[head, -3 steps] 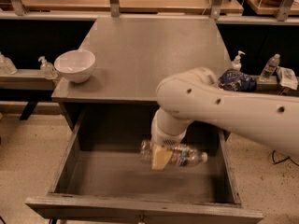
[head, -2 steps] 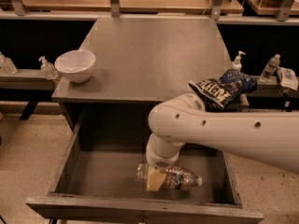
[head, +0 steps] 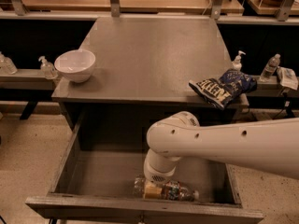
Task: Place water bottle into top drawer
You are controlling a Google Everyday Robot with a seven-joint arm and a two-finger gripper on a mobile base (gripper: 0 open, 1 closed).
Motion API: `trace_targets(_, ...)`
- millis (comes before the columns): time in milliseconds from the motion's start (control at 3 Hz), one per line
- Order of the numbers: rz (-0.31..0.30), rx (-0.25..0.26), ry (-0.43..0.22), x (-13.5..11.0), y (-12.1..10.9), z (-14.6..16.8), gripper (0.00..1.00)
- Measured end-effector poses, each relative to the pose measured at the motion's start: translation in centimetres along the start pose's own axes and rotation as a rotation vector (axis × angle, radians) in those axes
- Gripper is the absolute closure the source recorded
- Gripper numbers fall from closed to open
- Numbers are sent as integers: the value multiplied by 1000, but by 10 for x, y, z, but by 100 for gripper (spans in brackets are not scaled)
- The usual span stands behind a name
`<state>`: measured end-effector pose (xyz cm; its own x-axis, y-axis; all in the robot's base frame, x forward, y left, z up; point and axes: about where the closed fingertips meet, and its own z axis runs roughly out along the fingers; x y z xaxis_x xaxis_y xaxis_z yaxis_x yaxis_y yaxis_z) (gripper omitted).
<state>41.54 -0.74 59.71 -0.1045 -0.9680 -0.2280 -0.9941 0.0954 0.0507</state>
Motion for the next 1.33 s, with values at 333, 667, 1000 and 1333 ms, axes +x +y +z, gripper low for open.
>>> trace_targets(333,-1,0,1,0,0,0,36)
trace_targets(667,-2,4,-4,0,-1,-3,5)
trace_targets(1000,2,52,-78,-5,-25,-35,0)
trace_targets(1333,-17,101,-122,-15,-49,-65,0)
